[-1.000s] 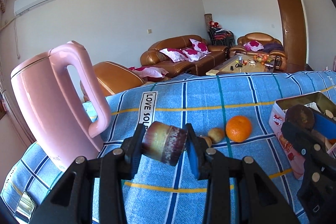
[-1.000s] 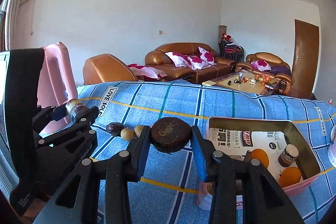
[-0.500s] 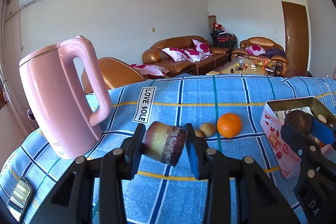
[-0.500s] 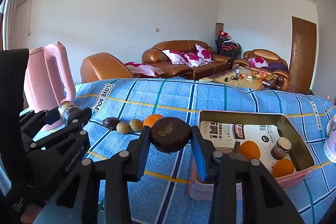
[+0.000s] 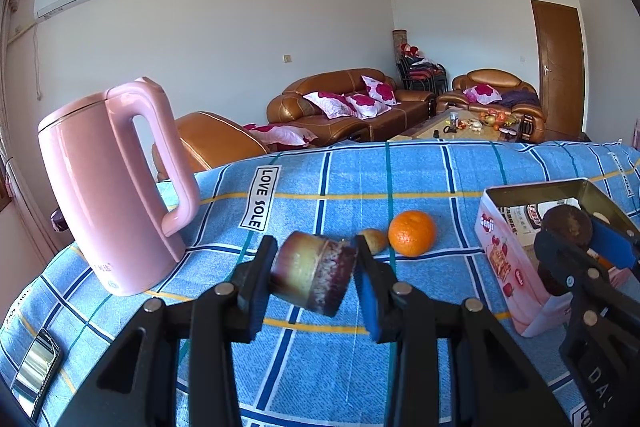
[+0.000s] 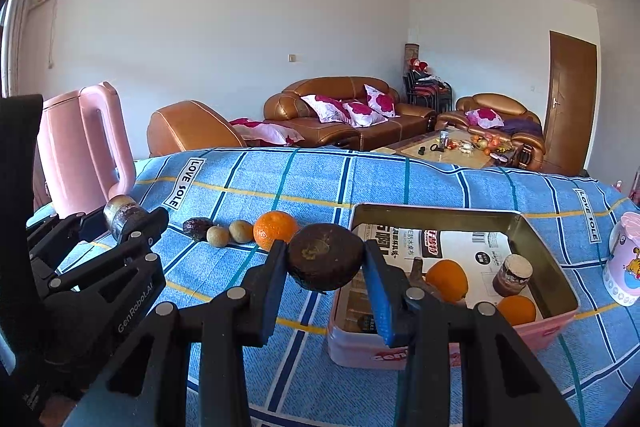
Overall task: Organize fruits
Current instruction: 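Carry the dark fruit and cylindrical snack with both tools over the pink tin, then lower the dark fruit into the tin and open the right tool while the left tool releases the snack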
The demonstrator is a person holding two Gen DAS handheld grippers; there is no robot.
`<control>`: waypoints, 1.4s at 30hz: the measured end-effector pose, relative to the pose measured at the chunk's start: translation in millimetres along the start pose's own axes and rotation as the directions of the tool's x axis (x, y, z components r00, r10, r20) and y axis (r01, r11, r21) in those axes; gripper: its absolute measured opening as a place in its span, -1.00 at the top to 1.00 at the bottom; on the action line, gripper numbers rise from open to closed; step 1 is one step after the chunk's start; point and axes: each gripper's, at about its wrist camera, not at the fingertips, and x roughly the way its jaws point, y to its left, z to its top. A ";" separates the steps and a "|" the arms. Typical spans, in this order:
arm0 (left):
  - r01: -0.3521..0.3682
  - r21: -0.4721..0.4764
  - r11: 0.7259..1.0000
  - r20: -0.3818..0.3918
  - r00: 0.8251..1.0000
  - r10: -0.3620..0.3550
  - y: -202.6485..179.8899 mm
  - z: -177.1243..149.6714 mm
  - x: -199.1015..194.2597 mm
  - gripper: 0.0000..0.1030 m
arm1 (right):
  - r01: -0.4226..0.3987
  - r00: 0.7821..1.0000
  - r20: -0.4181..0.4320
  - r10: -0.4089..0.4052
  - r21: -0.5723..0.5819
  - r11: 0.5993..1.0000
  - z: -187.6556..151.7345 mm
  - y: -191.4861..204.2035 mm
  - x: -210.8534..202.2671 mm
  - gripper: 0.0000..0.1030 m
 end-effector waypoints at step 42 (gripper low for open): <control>0.183 0.021 0.983 0.003 0.983 -0.183 -99.8 10.9 -9.0 0.23 | 0.181 0.983 0.023 -0.181 0.030 0.983 -1.2 -126.5 -13.8 0.21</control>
